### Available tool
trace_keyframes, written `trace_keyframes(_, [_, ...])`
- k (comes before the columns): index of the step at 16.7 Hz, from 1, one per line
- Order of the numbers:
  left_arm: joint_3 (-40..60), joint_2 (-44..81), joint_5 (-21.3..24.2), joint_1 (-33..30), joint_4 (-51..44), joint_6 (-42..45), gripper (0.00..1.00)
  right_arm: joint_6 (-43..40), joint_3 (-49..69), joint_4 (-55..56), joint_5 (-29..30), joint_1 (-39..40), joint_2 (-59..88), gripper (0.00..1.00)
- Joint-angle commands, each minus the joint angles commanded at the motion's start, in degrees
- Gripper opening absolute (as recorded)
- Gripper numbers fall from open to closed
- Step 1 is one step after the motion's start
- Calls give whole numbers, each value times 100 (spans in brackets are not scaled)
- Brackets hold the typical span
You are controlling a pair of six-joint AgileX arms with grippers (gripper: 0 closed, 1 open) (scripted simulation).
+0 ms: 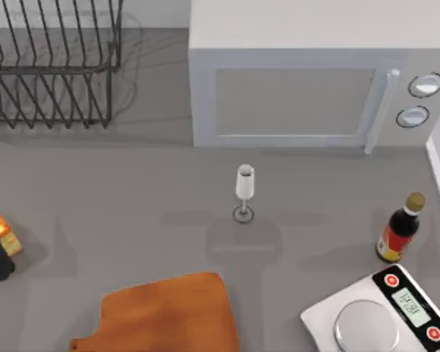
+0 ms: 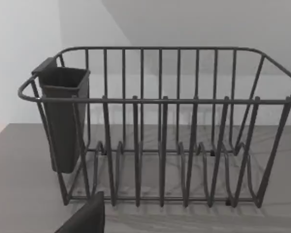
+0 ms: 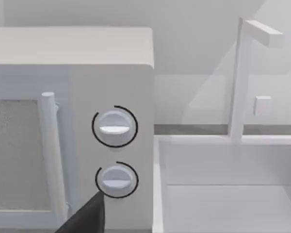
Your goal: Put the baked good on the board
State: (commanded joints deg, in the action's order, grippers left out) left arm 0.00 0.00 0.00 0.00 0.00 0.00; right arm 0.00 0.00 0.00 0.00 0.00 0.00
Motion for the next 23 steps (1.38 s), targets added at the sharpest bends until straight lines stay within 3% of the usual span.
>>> trace_keyframes(4, [170, 184, -5, 16, -138, 135, 100, 0, 0, 0, 0, 0, 0, 100])
trace_keyframes(8, [1072, 1279, -9, 75, -870, 850, 100, 0, 0, 0, 0, 0, 0, 100])
trace_keyframes(18, [4511, 6925, 15, 288, -3958, 3679, 100, 0, 0, 0, 0, 0, 0, 100])
trace_keyframes(23, [5956, 9009, 14, 376, -5172, 4844, 100, 0, 0, 0, 0, 0, 0, 100])
